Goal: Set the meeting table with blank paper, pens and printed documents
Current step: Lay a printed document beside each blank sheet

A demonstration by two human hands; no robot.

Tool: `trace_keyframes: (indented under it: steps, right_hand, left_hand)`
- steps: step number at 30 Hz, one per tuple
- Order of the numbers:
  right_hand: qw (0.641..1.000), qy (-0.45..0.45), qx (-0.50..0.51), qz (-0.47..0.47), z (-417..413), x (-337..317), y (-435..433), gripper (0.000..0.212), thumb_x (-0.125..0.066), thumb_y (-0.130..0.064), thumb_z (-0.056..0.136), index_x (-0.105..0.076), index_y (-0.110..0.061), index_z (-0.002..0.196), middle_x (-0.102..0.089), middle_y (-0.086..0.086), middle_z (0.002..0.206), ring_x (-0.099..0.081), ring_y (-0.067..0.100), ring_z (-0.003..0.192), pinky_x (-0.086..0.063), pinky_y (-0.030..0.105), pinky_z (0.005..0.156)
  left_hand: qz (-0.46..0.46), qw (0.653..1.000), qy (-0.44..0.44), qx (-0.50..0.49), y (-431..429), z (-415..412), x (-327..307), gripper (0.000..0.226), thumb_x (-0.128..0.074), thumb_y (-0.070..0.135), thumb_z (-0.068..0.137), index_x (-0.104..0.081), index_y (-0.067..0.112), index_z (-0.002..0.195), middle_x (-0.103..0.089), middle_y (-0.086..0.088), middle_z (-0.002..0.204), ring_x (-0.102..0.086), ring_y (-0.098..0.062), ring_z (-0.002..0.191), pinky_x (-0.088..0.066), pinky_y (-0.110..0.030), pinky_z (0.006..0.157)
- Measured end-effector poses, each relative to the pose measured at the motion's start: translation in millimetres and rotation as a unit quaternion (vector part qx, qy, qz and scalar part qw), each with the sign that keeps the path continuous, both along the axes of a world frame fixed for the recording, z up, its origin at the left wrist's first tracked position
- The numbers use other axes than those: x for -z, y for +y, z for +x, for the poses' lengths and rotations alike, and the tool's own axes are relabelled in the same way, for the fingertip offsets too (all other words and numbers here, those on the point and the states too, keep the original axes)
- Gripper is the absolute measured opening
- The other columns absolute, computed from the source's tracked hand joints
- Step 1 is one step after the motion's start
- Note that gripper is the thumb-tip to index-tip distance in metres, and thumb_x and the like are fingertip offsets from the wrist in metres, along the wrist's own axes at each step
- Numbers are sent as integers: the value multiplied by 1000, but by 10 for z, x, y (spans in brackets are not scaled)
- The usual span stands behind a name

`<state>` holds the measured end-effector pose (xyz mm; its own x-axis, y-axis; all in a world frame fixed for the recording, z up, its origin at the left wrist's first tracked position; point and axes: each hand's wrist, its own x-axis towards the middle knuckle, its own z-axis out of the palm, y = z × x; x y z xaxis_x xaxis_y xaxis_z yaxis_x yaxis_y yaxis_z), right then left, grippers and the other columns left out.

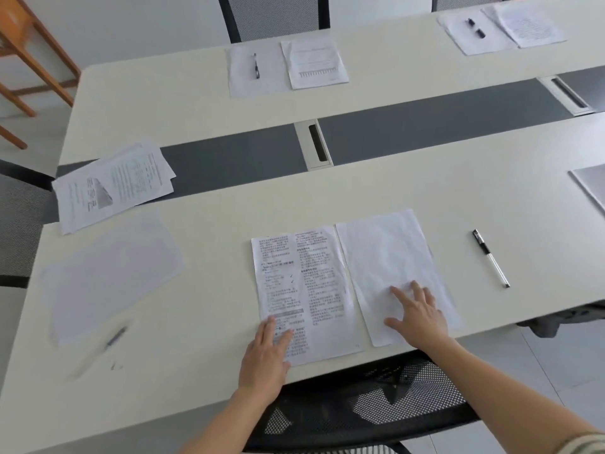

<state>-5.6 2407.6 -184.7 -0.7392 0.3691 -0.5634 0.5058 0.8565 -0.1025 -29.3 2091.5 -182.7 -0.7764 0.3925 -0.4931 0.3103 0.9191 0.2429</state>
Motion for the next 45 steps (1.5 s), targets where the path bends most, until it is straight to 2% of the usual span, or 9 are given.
trace_keyframes:
  steps: [3, 6, 11, 16, 22, 26, 31, 36, 45]
  right_hand:
    - [1000, -2, 6, -4, -5, -20, 4, 80, -60, -58, 85, -19, -39, 151, -4, 3, 164, -5, 28, 151, -34, 48, 113]
    - [998, 54, 45, 5, -70, -106, 197, 75, -60, -55, 86, -28, -33, 150, -19, 2, 161, -20, 26, 147, -38, 47, 108]
    - [960, 140, 238, 42, -101, -222, 1047, 54, -57, -35, 92, -42, -20, 142, -41, 9, 148, -35, 31, 136, -45, 51, 98]
    - [925, 92, 365, 58, -8, -151, 1632, 52, -48, -27, 95, -39, -13, 144, -41, 17, 143, -37, 36, 132, -40, 49, 100]
    - [909, 98, 403, 40, -68, -55, 1726, 27, -51, -22, 90, -68, -15, 111, -65, 16, 114, -61, 36, 105, -48, 41, 91]
    - [913, 138, 385, -7, -162, -141, 1526, 20, -57, -23, 90, -71, -13, 100, -70, 14, 99, -63, 33, 91, -51, 39, 83]
    - [939, 213, 246, -107, -234, -185, 766, 15, -59, -26, 91, -69, -15, 94, -69, 3, 88, -62, 23, 83, -51, 36, 76]
    - [967, 159, 164, -116, -145, -8, 315, 16, -57, -25, 91, -67, -13, 93, -67, 2, 87, -58, 21, 82, -43, 30, 70]
    - [986, 84, 121, -80, -173, -10, 322, 21, -60, -34, 88, -65, -15, 94, -68, 3, 92, -60, 23, 84, -48, 32, 69]
  left_hand:
    - [-5, 1000, -1, 3, -7, 5, 19, 65, -51, 27, 95, -20, 31, 151, 4, -7, 163, -1, -25, 150, -18, -37, 120]
    - [-10, 1000, -3, 5, -4, -11, 20, 64, -50, 27, 95, -20, 31, 151, 4, -7, 163, -1, -25, 150, -19, -37, 120]
    - [-19, 1000, -6, 12, 26, -44, 19, 64, -53, 28, 93, -24, 28, 150, -2, -9, 162, -8, -26, 149, -27, -37, 117]
    - [-45, 999, -5, 20, 76, -52, 16, 64, -52, 32, 94, -22, 28, 150, 0, -8, 162, -10, -26, 148, -30, -35, 115]
    - [-64, 998, -6, 28, 104, -46, 16, 65, -52, 33, 94, -21, 28, 150, 0, -8, 161, -11, -25, 147, -32, -34, 114]
    - [-63, 998, -5, 30, 117, -51, -2, 65, -55, 32, 93, -23, 27, 149, -3, -9, 161, -13, -26, 147, -35, -36, 113]
    - [-62, 998, -6, 29, 158, -60, -31, 66, -55, 32, 93, -21, 27, 150, -1, -9, 161, -11, -26, 147, -34, -34, 114]
    - [-63, 998, 0, 27, 151, -67, -34, 66, -54, 32, 93, -19, 28, 149, 1, -8, 161, -13, -25, 146, -36, -32, 112]
    - [-62, 997, 0, 39, 150, -125, -76, 64, -53, 31, 88, -26, 28, 147, -9, -7, 157, -20, -25, 141, -37, -32, 107]
